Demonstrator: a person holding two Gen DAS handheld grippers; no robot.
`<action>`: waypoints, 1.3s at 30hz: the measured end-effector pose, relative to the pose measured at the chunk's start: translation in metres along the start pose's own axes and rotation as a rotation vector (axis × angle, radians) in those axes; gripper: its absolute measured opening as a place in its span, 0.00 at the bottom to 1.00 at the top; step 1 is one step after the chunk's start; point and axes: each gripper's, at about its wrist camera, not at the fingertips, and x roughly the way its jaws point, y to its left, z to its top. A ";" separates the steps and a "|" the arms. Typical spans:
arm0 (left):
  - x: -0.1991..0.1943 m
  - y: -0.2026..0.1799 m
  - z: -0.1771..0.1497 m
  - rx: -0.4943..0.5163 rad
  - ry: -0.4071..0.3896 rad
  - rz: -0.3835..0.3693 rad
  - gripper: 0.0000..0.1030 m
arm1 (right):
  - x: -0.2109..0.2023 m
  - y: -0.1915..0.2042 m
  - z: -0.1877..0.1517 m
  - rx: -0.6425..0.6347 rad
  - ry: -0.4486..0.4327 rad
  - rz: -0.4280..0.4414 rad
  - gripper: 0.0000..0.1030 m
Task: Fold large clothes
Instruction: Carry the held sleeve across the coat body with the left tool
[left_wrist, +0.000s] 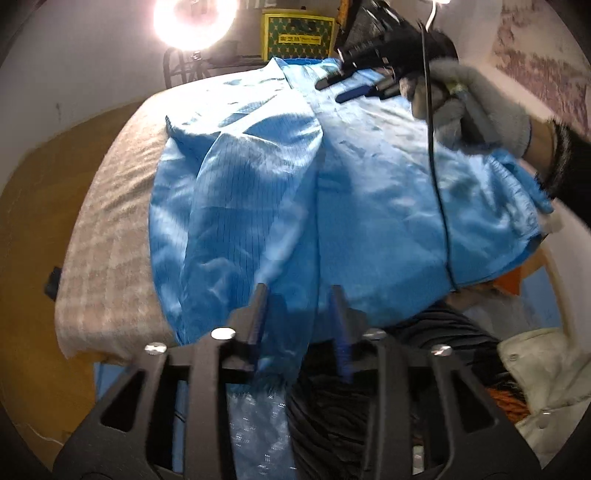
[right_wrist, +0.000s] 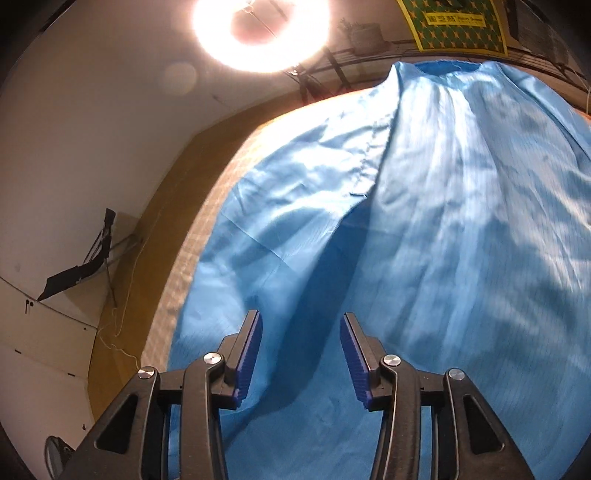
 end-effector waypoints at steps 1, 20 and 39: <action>-0.007 0.003 -0.002 -0.024 -0.010 -0.011 0.38 | -0.001 -0.001 -0.001 0.002 0.001 0.000 0.45; 0.030 0.080 0.013 -0.351 0.008 -0.099 0.03 | 0.050 0.039 -0.058 -0.077 0.158 -0.012 0.11; 0.007 0.083 -0.002 -0.374 -0.064 -0.027 0.47 | -0.001 0.127 -0.025 -0.422 0.064 -0.114 0.49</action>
